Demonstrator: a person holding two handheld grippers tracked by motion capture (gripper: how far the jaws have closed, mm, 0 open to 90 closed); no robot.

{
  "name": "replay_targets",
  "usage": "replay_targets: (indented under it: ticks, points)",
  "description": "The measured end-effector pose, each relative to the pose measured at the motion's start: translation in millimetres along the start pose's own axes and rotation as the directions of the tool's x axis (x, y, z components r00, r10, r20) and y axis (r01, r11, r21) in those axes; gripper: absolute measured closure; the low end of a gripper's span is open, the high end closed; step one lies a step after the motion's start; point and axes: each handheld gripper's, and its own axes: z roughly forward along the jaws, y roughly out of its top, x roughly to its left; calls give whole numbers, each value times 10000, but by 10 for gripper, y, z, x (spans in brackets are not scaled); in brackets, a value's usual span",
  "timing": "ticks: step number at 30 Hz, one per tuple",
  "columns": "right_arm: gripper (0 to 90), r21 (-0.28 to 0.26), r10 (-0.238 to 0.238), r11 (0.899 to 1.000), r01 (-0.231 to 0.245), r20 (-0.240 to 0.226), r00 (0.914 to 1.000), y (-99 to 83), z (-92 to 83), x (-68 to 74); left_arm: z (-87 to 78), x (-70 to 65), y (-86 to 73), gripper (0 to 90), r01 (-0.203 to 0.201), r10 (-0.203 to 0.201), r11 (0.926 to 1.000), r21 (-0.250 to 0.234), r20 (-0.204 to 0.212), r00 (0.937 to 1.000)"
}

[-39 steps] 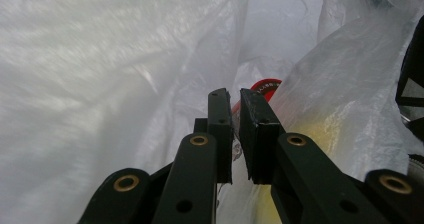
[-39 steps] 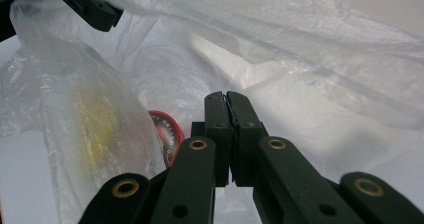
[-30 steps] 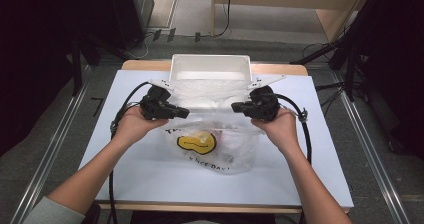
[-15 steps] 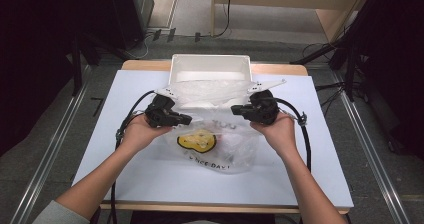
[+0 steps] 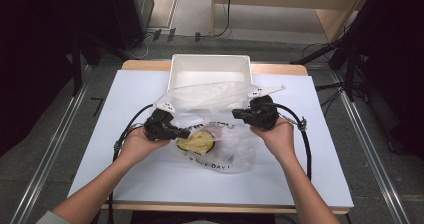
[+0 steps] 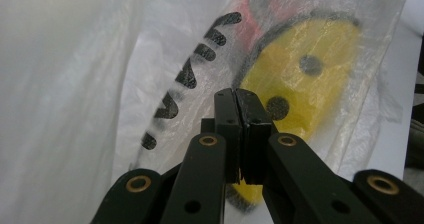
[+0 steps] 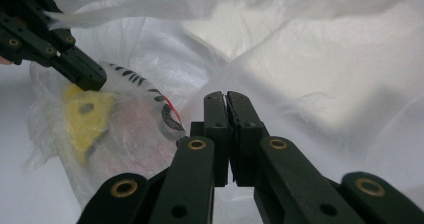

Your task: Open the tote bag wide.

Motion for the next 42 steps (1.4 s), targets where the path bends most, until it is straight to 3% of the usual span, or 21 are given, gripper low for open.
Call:
replay_targets:
  ticks: [8,19,30,31,42]
  points:
    - [893,115,220,9997,-221,63,9997,-115,84,3,107,-31,-175,900,191,-195,9998,82,458,9988]
    - [893,282,415,9987,-419,141,9990,-273,181,24,172,-111,-297,900,155,-172,9995,260,649,9977]
    - [895,558,850,9948,-855,120,9963,-510,334,52,213,-121,-434,900,277,-301,9988,400,608,9977]
    - [895,846,911,9921,-922,169,9957,-573,366,50,206,-117,-445,900,278,-298,9991,334,632,9976]
    - [893,1263,1014,9864,-1049,342,9943,-781,359,27,142,-8,-501,892,678,-687,9973,268,358,9970]
